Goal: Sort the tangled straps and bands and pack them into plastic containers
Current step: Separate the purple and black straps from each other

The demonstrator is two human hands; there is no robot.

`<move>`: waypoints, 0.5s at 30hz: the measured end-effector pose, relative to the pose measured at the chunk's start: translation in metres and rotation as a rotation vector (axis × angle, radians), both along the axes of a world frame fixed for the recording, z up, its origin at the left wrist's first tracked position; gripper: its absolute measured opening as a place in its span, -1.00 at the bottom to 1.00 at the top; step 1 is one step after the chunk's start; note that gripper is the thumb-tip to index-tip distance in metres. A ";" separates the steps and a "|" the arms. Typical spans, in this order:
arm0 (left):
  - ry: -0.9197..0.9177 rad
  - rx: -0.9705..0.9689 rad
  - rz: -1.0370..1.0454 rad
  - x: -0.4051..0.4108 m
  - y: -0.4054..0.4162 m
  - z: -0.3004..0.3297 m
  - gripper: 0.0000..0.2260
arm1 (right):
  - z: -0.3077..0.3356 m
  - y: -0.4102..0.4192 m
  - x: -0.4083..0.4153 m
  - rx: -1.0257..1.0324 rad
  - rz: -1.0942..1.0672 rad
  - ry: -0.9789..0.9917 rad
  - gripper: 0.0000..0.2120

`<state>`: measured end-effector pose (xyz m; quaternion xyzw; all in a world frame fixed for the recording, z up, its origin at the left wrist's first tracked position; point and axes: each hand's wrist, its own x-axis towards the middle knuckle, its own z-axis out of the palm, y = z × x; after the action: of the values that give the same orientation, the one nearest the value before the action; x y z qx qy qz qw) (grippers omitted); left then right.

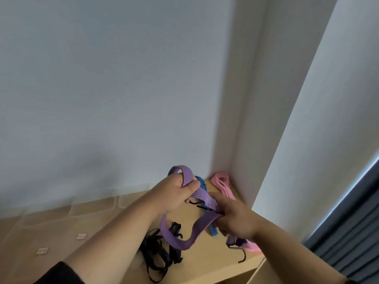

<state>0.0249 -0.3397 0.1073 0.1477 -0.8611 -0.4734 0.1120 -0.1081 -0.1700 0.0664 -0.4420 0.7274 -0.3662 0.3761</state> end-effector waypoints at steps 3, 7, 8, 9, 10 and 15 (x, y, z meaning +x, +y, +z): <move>0.025 -0.011 0.037 -0.007 0.023 0.013 -0.68 | 0.004 0.017 -0.005 -0.224 0.077 -0.075 -0.19; 0.090 0.257 0.096 -0.010 0.053 0.017 -0.72 | -0.004 0.035 -0.009 -0.420 -0.058 -0.262 -0.38; 0.107 0.296 0.116 -0.011 0.059 0.017 -0.72 | -0.006 0.038 -0.009 -0.413 -0.106 -0.274 -0.48; 0.129 0.306 0.151 -0.011 0.064 0.016 -0.71 | -0.006 0.042 -0.009 -0.396 -0.115 -0.273 -0.58; 0.155 0.300 0.195 -0.012 0.067 0.014 -0.71 | -0.006 0.046 -0.010 -0.378 -0.097 -0.251 -0.68; 0.260 0.395 0.380 -0.005 0.075 -0.003 -0.65 | -0.006 0.062 -0.017 -0.335 -0.057 -0.061 -0.73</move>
<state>0.0197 -0.2645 0.1038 0.2634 -0.6878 -0.6171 0.2771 -0.1253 -0.1078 0.0609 -0.4664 0.6568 -0.5059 0.3085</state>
